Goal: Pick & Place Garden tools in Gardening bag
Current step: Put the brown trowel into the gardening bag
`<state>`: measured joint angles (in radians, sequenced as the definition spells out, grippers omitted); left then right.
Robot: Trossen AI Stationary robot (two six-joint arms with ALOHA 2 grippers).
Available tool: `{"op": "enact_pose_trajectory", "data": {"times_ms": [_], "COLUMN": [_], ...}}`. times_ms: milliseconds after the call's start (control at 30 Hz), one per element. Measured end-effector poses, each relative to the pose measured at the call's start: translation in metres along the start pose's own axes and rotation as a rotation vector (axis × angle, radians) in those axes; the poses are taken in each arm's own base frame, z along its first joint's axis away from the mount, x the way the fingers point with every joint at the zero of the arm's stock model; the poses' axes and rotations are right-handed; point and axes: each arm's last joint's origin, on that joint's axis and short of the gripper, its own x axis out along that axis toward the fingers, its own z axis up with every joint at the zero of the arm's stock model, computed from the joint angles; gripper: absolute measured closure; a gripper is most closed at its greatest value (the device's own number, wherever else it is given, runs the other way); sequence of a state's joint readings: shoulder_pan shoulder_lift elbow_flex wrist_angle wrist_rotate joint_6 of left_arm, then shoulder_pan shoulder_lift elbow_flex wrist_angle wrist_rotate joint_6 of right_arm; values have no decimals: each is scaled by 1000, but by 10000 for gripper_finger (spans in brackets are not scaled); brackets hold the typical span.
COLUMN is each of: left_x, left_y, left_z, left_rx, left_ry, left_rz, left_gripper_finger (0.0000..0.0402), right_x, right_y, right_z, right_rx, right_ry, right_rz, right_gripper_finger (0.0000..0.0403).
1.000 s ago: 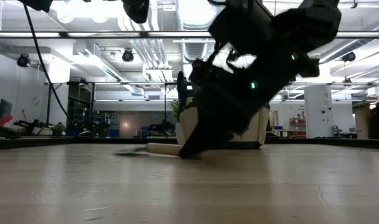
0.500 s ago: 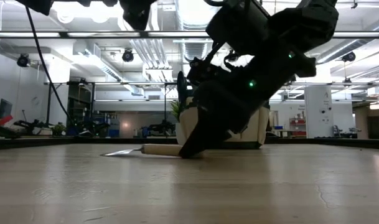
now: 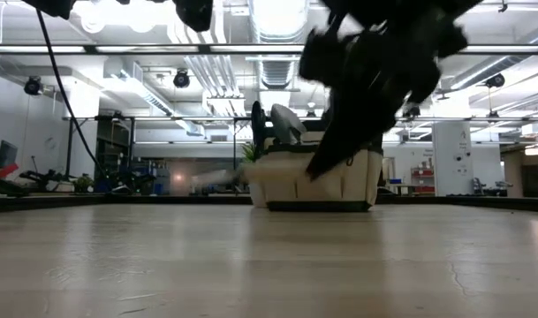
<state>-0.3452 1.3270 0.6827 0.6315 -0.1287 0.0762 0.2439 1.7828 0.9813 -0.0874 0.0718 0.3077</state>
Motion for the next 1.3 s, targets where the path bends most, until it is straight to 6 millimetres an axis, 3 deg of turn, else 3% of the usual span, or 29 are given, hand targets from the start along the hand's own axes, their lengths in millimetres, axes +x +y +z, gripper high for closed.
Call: {"op": "enact_pose_trajectory", "data": {"times_ms": [400,700,900,1067,1300], "left_x": [-2,8,27,48,58], "left_y": [-9,-11,-10,-7,-9], "left_z": [6,12,16,27,29], "left_rx": [105,212,271,275,263], "left_ry": [-65,-272,-346,-368,-336], "left_rz": [-25,15,65,93,43], "left_gripper_finger": [243,243,243,243,243], "right_x": [-108,-161,-174,-168,-168], "right_y": [12,10,8,8,9], "right_z": [-27,-38,-40,-40,-38], "right_rx": [-69,-129,-108,-84,-83], "right_ry": [-148,-519,-603,-591,-600], "right_rz": [330,572,633,599,606], "right_gripper_finger": [351,351,351,351,351]}}
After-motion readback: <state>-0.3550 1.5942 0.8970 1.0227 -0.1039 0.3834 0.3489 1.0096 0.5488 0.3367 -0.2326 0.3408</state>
